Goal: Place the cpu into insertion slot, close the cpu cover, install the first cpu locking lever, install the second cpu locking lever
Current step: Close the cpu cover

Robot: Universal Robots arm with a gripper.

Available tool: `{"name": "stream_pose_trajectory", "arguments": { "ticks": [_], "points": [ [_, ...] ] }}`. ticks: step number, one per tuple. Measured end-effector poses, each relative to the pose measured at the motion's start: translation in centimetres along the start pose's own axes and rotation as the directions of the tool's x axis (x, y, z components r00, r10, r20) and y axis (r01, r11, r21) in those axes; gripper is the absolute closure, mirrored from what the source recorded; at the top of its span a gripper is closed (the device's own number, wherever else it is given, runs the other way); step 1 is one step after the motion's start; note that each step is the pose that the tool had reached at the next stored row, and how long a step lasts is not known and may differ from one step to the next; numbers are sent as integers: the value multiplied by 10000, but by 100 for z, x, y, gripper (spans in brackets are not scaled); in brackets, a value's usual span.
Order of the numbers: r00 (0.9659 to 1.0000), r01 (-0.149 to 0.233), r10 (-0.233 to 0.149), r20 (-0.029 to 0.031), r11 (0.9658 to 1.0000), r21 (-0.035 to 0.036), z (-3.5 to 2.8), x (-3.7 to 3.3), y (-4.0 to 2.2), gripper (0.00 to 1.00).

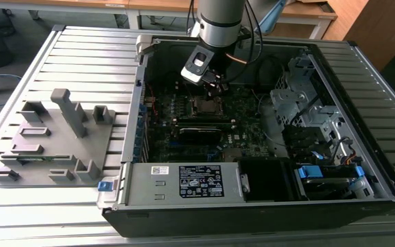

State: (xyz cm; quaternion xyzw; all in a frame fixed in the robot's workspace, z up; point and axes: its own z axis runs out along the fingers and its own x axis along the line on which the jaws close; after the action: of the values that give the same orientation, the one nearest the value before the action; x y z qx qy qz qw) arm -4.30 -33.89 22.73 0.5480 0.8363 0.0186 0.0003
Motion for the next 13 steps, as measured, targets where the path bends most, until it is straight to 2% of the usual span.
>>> {"name": "stream_pose_trajectory", "arguments": {
  "ticks": [13],
  "points": [
    [9998, 186, -186, -6, 9998, 4, 0, 0, 0, 89]
  ]
}}
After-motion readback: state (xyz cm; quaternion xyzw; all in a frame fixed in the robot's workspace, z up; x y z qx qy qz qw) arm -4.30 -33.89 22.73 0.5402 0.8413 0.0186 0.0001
